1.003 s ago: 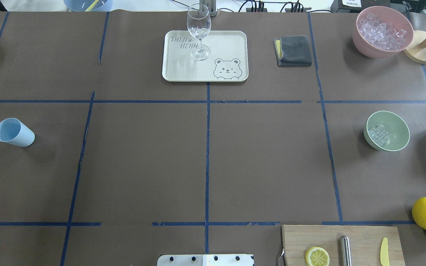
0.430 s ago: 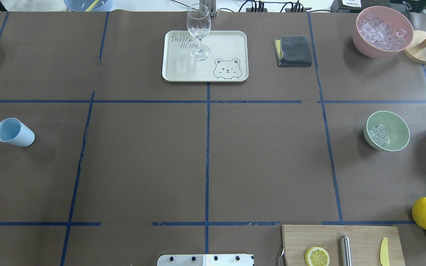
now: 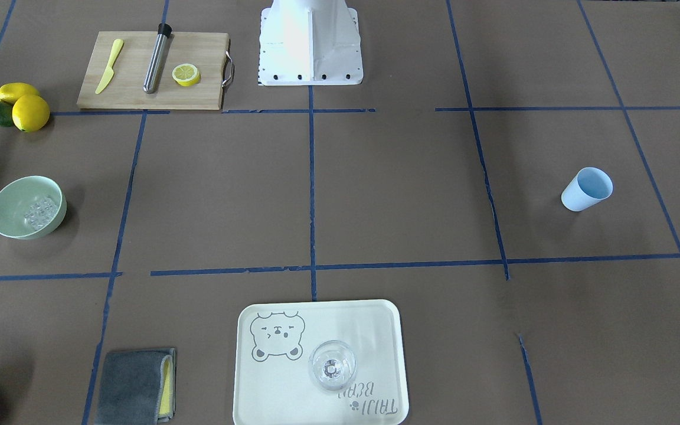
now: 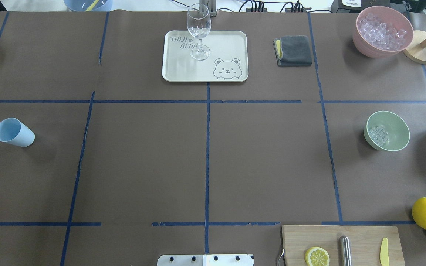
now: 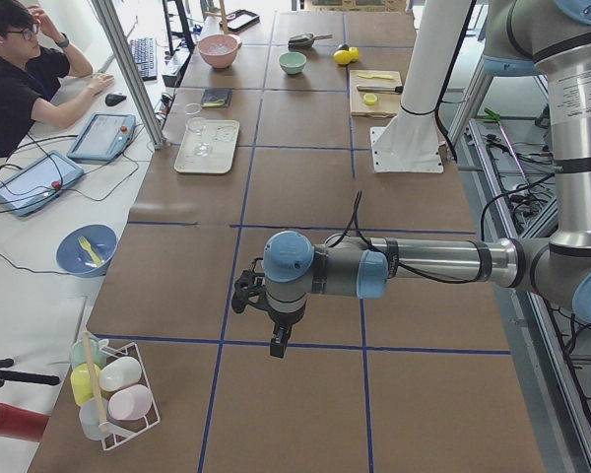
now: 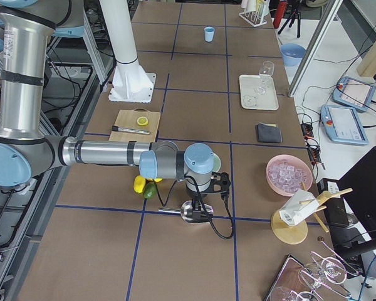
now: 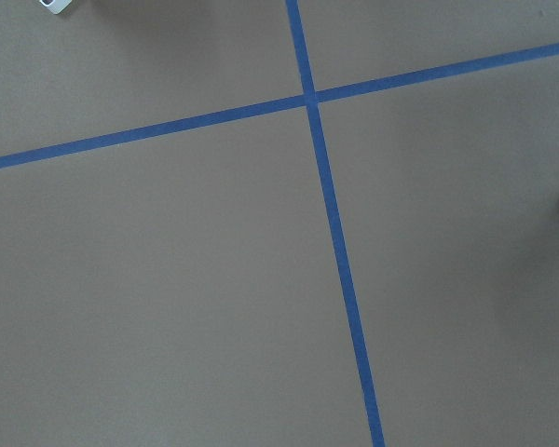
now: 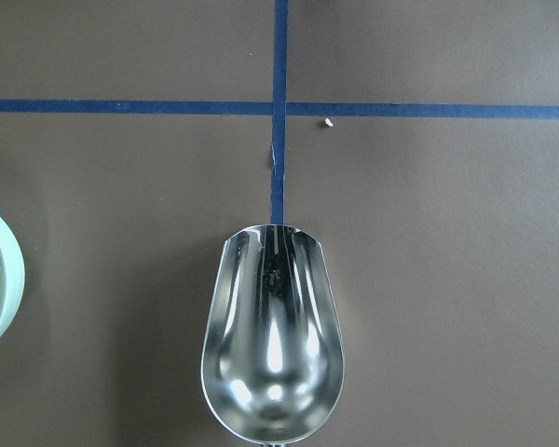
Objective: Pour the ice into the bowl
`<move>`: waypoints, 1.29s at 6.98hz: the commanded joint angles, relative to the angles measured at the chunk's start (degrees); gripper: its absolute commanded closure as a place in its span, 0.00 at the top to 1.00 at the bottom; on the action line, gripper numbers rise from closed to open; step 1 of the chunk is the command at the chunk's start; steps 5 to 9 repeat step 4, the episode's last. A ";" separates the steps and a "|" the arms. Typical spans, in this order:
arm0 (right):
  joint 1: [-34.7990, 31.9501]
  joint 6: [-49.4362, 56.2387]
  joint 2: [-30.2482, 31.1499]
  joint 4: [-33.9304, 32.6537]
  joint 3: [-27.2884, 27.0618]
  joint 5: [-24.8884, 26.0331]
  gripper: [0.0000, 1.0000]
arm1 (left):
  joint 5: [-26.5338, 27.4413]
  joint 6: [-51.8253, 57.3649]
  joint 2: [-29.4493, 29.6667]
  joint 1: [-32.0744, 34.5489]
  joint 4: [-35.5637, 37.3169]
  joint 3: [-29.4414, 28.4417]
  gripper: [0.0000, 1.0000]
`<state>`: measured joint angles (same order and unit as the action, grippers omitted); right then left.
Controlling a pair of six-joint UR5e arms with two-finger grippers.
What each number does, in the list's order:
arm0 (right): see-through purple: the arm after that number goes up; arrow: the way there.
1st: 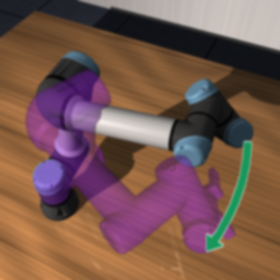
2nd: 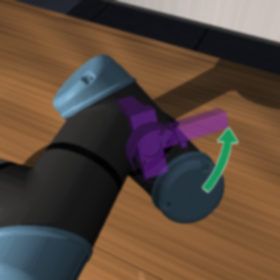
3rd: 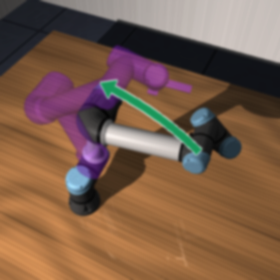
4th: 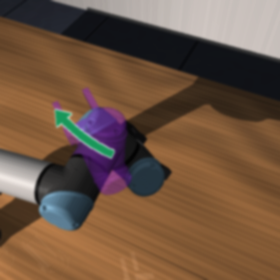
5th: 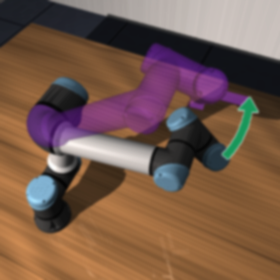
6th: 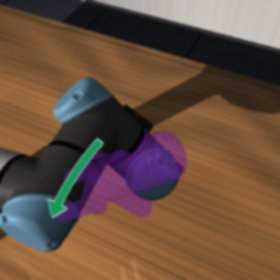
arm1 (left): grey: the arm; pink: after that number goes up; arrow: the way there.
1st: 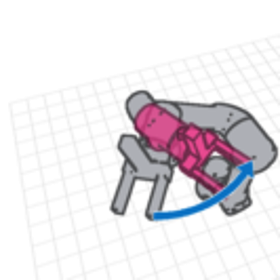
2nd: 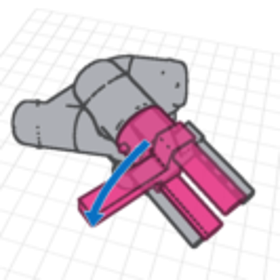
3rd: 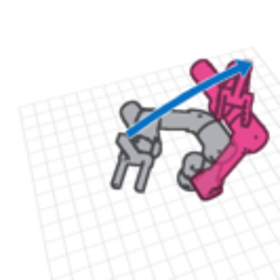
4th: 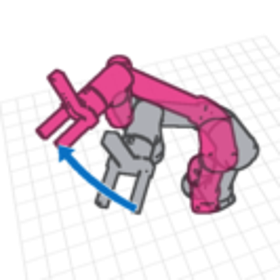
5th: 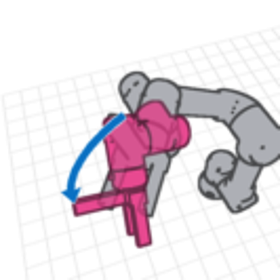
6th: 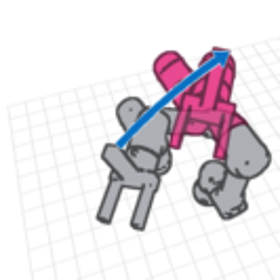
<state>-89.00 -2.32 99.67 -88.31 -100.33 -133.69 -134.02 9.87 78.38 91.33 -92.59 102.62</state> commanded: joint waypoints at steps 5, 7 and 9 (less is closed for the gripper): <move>0.05 0.39 0.70 0.34 0.04 -0.08 1.00 | -0.01 -0.03 0.11 -0.10 -0.31 0.04 1.00; 0.05 0.39 0.70 0.34 0.04 -0.08 1.00 | -0.01 -0.03 0.11 -0.10 -0.31 0.04 1.00; 0.05 0.39 0.70 0.34 0.04 -0.08 1.00 | -0.01 -0.03 0.11 -0.10 -0.31 0.04 1.00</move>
